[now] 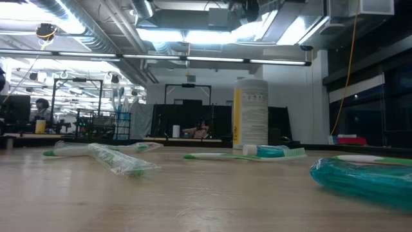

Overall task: Pick & Place toothbrushing station
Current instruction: Put the blue toothbrush into the right section of the black organizer

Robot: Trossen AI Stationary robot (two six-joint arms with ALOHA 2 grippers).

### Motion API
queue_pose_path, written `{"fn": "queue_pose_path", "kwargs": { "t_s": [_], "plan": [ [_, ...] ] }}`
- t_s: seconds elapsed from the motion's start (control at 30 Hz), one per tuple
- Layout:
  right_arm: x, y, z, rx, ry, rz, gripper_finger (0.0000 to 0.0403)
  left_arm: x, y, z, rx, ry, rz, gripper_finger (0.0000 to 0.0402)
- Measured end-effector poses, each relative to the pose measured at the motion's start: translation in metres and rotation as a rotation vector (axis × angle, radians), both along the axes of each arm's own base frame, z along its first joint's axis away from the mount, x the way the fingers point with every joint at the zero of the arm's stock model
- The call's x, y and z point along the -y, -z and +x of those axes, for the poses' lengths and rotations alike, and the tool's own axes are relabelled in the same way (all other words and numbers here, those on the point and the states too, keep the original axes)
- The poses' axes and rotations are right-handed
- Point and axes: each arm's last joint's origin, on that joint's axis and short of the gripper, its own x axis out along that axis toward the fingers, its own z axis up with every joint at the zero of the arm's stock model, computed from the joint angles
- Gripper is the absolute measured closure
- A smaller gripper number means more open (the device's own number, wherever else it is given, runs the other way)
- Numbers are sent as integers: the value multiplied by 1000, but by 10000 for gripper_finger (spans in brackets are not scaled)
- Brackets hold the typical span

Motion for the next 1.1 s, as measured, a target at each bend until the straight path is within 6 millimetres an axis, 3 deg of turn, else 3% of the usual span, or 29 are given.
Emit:
{"fn": "queue_pose_path", "kwargs": {
  "t_s": [0.37,1.1],
  "plan": [
    [0,1,0,-6,2,-5,354,-6,2,10,34,69,-30,184],
    [0,-1,1,16,10,-7,354,-16,-1,9,71,112,-27,359]
  ]
}}
